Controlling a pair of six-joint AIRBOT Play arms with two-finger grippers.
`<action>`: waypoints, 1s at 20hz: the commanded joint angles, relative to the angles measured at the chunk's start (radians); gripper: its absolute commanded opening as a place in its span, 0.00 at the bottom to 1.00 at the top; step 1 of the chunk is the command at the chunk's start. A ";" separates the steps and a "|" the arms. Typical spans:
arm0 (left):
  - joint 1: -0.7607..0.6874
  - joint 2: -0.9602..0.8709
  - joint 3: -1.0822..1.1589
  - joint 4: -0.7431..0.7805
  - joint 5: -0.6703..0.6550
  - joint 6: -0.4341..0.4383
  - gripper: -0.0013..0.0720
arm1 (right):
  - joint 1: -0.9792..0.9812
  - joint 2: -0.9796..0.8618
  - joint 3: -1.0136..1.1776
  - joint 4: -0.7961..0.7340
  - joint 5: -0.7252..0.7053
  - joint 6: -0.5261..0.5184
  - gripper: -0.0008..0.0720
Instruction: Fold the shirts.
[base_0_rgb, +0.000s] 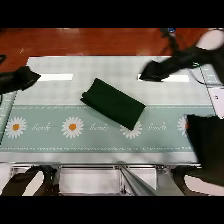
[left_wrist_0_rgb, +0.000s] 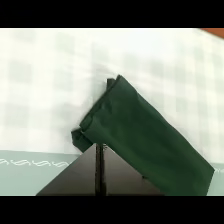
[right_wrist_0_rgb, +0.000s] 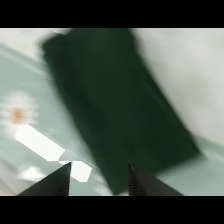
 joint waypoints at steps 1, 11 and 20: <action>0.029 0.068 -0.014 0.002 -0.056 0.018 0.04 | -0.066 0.335 -0.375 -0.442 -0.221 0.310 0.58; -0.152 0.084 -0.290 -0.002 0.001 0.006 0.04 | 0.064 0.168 -0.863 0.290 -0.702 0.095 0.59; -0.172 0.083 -0.306 -0.002 0.018 -0.005 0.04 | 0.123 -0.232 -0.627 0.764 -0.539 -0.288 0.35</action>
